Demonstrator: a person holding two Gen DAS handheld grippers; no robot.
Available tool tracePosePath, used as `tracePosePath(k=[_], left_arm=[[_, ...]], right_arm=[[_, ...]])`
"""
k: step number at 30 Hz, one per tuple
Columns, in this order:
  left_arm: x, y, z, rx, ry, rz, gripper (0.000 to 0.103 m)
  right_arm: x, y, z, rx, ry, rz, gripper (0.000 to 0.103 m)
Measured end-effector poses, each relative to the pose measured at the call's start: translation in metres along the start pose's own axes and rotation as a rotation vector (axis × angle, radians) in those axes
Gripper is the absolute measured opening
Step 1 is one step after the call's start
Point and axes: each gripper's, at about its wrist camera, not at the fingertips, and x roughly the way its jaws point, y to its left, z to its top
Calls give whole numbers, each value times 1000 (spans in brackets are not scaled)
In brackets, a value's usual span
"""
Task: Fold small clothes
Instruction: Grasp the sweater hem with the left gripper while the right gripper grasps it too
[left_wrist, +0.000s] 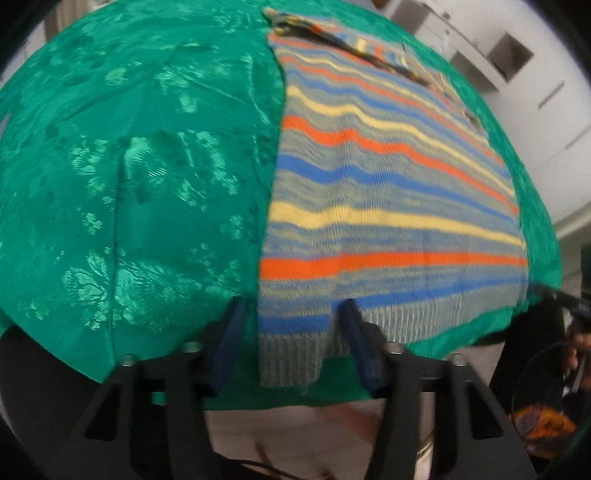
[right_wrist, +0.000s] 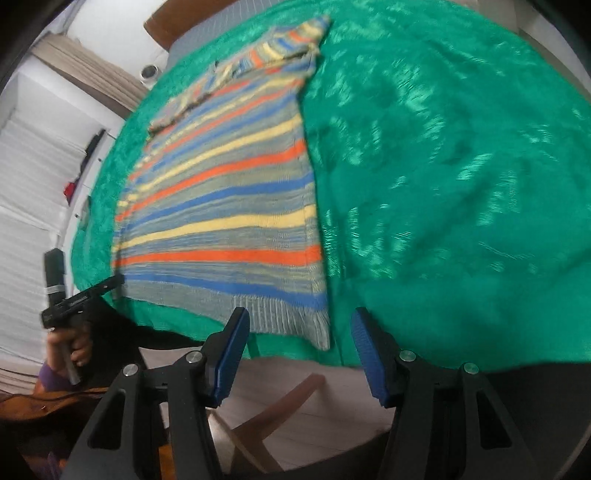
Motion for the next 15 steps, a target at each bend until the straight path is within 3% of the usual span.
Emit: tracePosePath(k=[1, 2, 3, 4, 7, 11, 15], left_arm=[[2, -2, 0, 14, 17, 1, 31], [3, -3, -1, 25, 31, 5, 7], [6, -3, -1, 29, 48, 2, 5], [4, -2, -3, 26, 48, -14, 4], [-9, -2, -8, 30, 24, -40, 4], [-26, 0, -6, 13, 8, -162, 4], [-44, 8, 27, -30, -69, -259, 4]], right_arm=[[7, 2, 1, -13, 19, -9, 54], [18, 4, 3, -29, 56, -17, 42], [26, 3, 3, -31, 82, -24, 18], [28, 2, 2, -27, 96, -22, 5], [15, 4, 2, -50, 92, -12, 5], [-11, -2, 5, 3, 63, 56, 5], [-20, -7, 29, 55, -17, 148, 5]])
